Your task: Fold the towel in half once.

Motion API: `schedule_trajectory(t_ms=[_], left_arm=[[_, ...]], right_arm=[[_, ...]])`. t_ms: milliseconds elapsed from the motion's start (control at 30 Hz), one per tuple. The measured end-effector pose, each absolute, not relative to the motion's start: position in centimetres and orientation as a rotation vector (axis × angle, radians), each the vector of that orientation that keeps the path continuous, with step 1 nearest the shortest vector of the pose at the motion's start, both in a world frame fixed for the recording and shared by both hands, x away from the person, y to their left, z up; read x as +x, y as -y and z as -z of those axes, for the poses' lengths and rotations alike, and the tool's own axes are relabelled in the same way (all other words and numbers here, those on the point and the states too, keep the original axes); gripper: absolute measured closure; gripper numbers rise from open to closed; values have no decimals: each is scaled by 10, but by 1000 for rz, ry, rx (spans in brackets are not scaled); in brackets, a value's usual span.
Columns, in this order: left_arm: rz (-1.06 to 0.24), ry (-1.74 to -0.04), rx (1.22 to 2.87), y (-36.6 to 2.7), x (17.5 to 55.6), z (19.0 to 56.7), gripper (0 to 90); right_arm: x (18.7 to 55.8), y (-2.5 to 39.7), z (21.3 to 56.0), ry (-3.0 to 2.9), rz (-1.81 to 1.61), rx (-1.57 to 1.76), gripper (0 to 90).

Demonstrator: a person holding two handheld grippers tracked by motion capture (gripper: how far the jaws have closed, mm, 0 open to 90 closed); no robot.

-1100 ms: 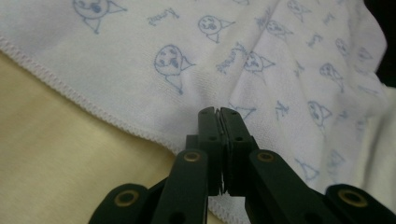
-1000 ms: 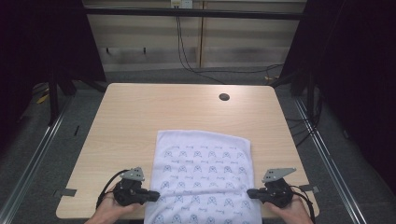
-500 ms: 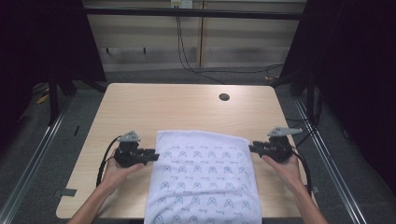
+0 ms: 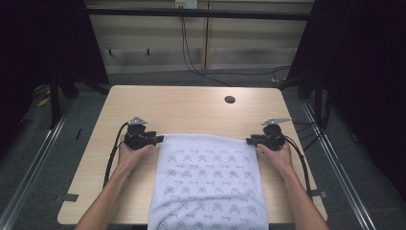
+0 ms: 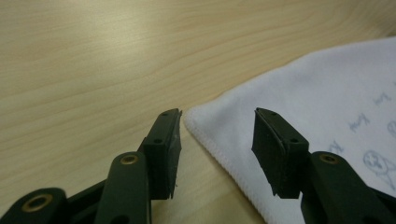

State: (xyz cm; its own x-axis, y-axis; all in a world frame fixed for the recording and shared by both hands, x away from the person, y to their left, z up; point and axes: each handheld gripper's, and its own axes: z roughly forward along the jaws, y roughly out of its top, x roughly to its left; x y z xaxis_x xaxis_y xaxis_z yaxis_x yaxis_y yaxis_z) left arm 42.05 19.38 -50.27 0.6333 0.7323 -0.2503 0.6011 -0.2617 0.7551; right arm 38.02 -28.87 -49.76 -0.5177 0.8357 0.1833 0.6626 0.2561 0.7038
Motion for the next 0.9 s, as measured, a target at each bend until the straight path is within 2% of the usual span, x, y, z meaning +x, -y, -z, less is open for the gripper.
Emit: schedule_trajectory(t_ms=[333,367,433,500,533,633,767,900], left_arm=[[-196,-979,2059,-175,415,508,461],[-184,-970,2066,-174,415,508,491],[-148,-913,2099,-170,412,508,648],[-137,-865,2137,-165,407,507,794],[-118,-862,2143,-165,405,506,827],[-97,-865,2110,-170,403,502,856],[-85,-856,1989,-185,402,480,859],[-136,-858,1912,-193,407,452,859]], right_arm=[[371,280,503,-2366,-1089,1382,616],[370,279,503,-2370,-1097,1381,645],[367,276,502,-2391,-1098,1364,710],[367,275,500,-2404,-1114,1363,815],[366,276,499,-2409,-1137,1363,842],[365,280,490,-2383,-1195,1364,863],[365,291,473,-2295,-1310,1368,869],[371,295,448,-2213,-1368,1343,870]])
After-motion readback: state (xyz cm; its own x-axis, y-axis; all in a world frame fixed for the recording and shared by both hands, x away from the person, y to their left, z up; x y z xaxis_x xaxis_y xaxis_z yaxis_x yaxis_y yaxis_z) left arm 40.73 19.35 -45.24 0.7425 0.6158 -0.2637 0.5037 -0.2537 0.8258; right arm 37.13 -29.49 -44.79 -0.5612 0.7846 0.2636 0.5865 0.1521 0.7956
